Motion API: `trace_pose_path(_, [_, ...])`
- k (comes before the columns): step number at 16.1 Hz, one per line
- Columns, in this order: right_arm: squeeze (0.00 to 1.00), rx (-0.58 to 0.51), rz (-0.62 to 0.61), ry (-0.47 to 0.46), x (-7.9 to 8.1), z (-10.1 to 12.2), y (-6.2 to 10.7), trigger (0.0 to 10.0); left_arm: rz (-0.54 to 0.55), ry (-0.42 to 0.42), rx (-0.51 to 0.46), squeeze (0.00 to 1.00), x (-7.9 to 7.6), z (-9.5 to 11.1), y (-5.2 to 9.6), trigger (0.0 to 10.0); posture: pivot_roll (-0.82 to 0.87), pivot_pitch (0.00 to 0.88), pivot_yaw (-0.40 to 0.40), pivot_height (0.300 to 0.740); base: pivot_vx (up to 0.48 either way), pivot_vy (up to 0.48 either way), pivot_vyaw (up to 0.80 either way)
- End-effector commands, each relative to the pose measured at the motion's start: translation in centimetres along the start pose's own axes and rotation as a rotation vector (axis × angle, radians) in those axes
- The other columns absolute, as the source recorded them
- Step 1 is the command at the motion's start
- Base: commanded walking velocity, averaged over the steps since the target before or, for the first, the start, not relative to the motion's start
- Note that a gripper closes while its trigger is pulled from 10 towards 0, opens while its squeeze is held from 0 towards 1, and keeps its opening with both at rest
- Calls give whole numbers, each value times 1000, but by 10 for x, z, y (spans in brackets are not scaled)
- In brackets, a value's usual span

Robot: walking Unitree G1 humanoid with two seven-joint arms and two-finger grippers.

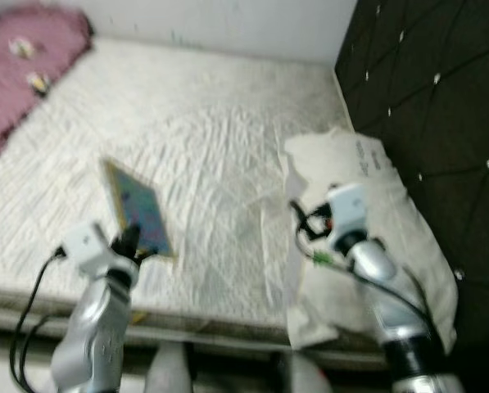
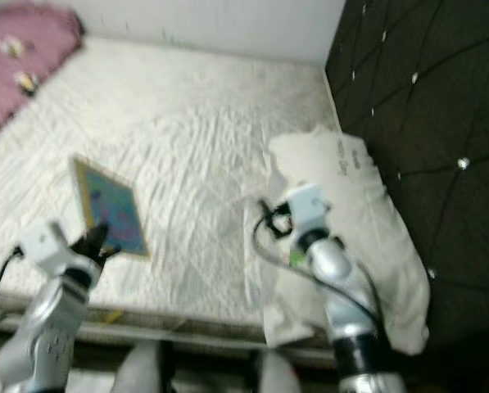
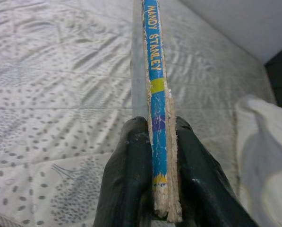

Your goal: Clean up the room

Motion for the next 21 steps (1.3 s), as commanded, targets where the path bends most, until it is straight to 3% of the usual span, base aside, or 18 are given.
trace_pose_path(1, [0, 4, -31, 18, -13, 0, 3, 10000, -57, 15, 16, 0, -18, -3, -1, 10000, -38, 0, -53, 665, 0, 0, 0])
trace_pose_path(3, [0, 13, -31, 7, -13, -2, 3, 10000, -82, 37, 100, 0, -22, -17, -2, 10000, -40, 0, -54, 665, 0, 0, -272])
trace_pose_path(5, [0, 11, -32, 8, -13, -1, 4, 10000, -117, 8, 200, 0, -26, -33, -4, 10000, -40, 0, -55, 665, 0, 0, -506])
trace_pose_path(6, [0, 11, -33, 7, -13, -1, 4, 10000, -121, -53, 258, 0, -25, -43, -4, 10000, -44, 0, -56, 665, 0, 0, -481])
trace_pose_path(9, [0, 8, -37, 13, -15, -1, 5, 10000, -166, -75, 373, 0, -30, -60, -9, 10000, -61, 0, -56, 661, 0, 0, -144])
trace_pose_path(12, [0, 19, -34, 19, -16, -4, 9, 10000, -193, -32, 381, 0, -30, -57, -21, 10000, -74, 0, -56, 661, 0, 0, 0])
trace_pose_path(18, [0, 22, -26, 26, -18, -4, 13, 10000, -222, -72, 433, 0, -32, -68, -31, 10000, -89, 0, -65, 592, 0, 0, 0])
trace_pose_path(21, [0, 17, -24, 31, -19, -2, 12, 10000, -221, -91, 394, 0, -31, -61, -42, 10000, -93, 0, -70, 582, 0, 0, 0])
Point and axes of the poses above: a point about 5 cm out from each wrist's last joint towards the gripper, its own y axis pointing back from the gripper into the wrist, its own z axis along the axis of the wrist's last joint, x = y × z, the point moved 5 cm from there along -y, pointing out of the wrist towards the gripper, and after that the axes turned 4 degrees about y, right-handed, at the moved point
